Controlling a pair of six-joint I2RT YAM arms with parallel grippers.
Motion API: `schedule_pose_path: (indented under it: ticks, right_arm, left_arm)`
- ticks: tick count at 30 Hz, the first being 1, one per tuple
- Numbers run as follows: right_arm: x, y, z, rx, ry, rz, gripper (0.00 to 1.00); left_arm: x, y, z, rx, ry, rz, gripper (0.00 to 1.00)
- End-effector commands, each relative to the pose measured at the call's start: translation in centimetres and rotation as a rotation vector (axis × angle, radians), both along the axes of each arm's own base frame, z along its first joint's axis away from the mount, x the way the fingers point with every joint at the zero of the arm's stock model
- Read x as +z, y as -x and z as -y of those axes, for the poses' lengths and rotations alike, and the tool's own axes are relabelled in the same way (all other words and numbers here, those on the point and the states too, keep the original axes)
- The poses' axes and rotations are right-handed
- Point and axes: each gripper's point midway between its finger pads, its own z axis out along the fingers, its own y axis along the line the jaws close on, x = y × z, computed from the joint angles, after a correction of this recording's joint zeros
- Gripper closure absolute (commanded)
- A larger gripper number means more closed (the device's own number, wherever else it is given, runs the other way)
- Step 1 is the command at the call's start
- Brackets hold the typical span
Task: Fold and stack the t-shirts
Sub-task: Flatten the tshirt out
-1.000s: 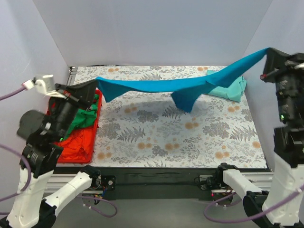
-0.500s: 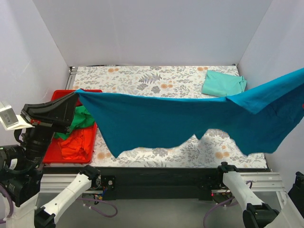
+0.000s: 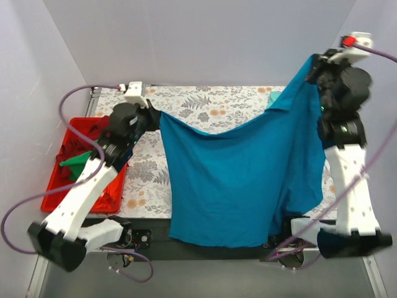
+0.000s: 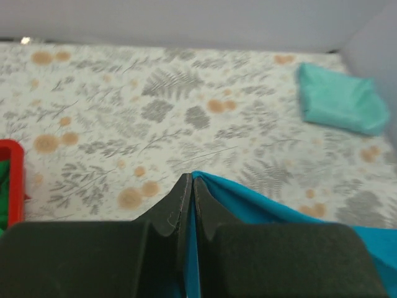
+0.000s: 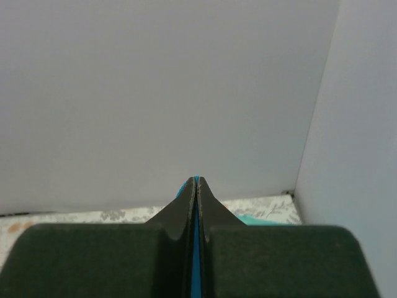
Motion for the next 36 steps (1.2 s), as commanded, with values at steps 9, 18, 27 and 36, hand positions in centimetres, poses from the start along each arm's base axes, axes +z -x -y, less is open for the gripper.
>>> schedule_pose_path:
  ticks: [9, 18, 27, 36]
  right_arm:
    - [-8.5, -18.9, -5.9, 0.158, -0.052, -0.378, 0.02]
    - [-19.7, -10.5, -6.9, 0.26, -0.051, -0.574, 0.02]
    - [-27.2, -3.3, -7.5, 0.276, -0.262, -0.701, 0.03]
    - [-38.5, -1.7, -8.5, 0.293, -0.288, -0.969, 0.06]
  left_arm:
    - [-8.5, -18.1, -5.0, 0.166, 0.006, -0.341, 0.09]
    - [-8.2, -13.0, -0.4, 0.056, 0.075, -0.374, 0.07]
    - [-18.9, -4.3, 6.2, -0.015, 0.116, -0.637, 0.07]
    - [-27.4, -1.1, 5.2, 0.049, 0.084, -0.817, 0.06]
